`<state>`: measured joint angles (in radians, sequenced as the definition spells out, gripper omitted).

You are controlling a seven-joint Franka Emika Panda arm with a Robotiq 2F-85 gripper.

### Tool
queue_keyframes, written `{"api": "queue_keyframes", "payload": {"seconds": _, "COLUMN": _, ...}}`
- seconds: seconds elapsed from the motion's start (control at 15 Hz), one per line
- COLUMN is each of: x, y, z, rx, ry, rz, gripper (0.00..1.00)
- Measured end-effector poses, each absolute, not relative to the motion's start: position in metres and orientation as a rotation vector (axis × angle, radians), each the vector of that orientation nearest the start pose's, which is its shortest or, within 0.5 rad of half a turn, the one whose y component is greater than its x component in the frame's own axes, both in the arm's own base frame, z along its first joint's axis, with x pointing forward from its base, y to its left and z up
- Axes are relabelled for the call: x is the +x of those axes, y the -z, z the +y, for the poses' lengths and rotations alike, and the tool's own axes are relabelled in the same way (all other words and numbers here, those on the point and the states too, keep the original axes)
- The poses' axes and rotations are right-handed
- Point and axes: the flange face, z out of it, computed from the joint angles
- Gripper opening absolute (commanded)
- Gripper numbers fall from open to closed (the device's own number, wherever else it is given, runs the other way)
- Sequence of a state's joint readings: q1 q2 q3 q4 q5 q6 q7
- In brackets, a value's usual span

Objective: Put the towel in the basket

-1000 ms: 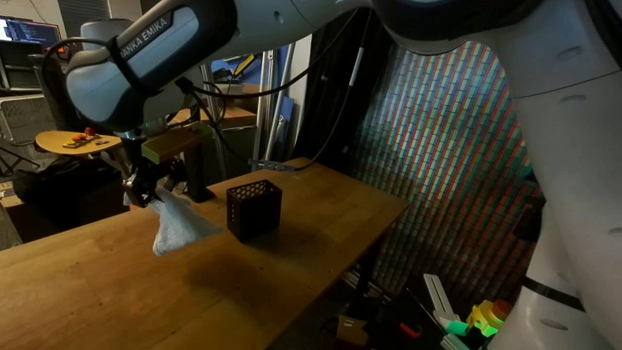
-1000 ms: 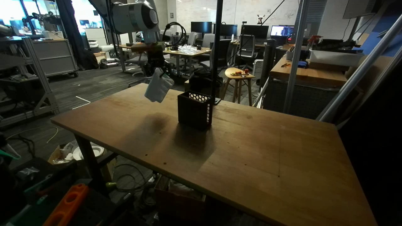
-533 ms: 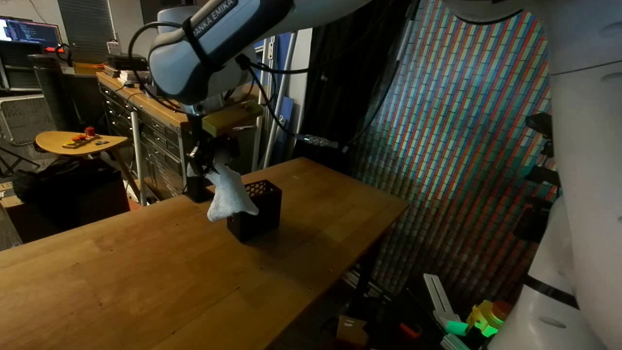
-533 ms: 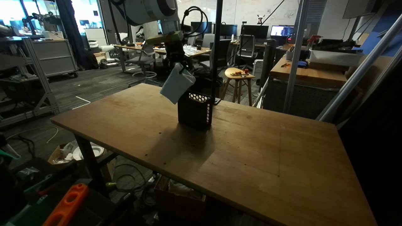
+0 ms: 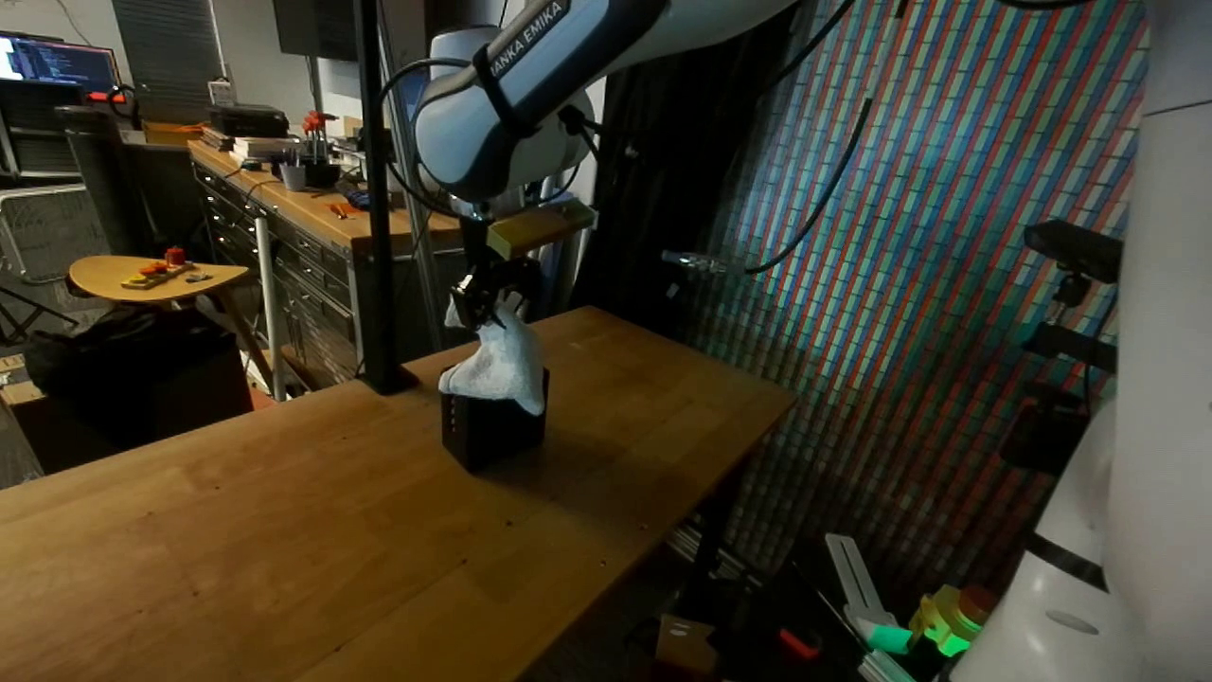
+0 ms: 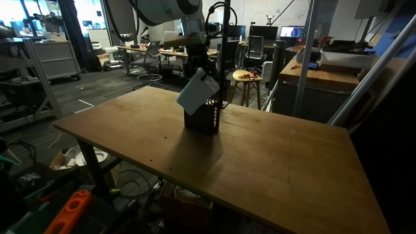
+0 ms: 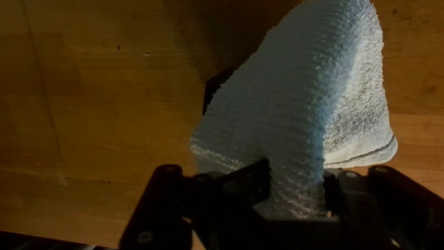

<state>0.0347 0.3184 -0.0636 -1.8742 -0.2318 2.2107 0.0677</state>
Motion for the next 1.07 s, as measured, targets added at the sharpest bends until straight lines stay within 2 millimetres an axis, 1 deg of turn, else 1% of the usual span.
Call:
{"api": "queue_keyframes", "payload": {"seconds": 0.27, "x": 0.627, "y": -0.339, "z": -0.038, "rx": -3.338, "ry": 0.108, "rz": -0.093, "gripper": 0.07}}
{"api": "queue_keyframes", "payload": {"seconds": 0.47, "x": 0.63, "y": -0.33, "z": -0.043, "rx": -3.323, "ry": 0.146, "rz": -0.114, "gripper": 0.07}}
{"api": "queue_keyframes", "payload": {"seconds": 0.67, "x": 0.633, "y": -0.31, "z": -0.039, "rx": -3.281, "ry": 0.138, "rz": -0.132, "gripper": 0.07}}
{"api": "queue_keyframes", "payload": {"seconds": 0.93, "x": 0.635, "y": -0.28, "z": -0.028, "rx": -3.22, "ry": 0.091, "rz": -0.169, "gripper": 0.07}}
{"api": "queue_keyframes", "payload": {"seconds": 1.07, "x": 0.635, "y": -0.272, "z": -0.025, "rx": -3.198, "ry": 0.075, "rz": -0.188, "gripper": 0.07}}
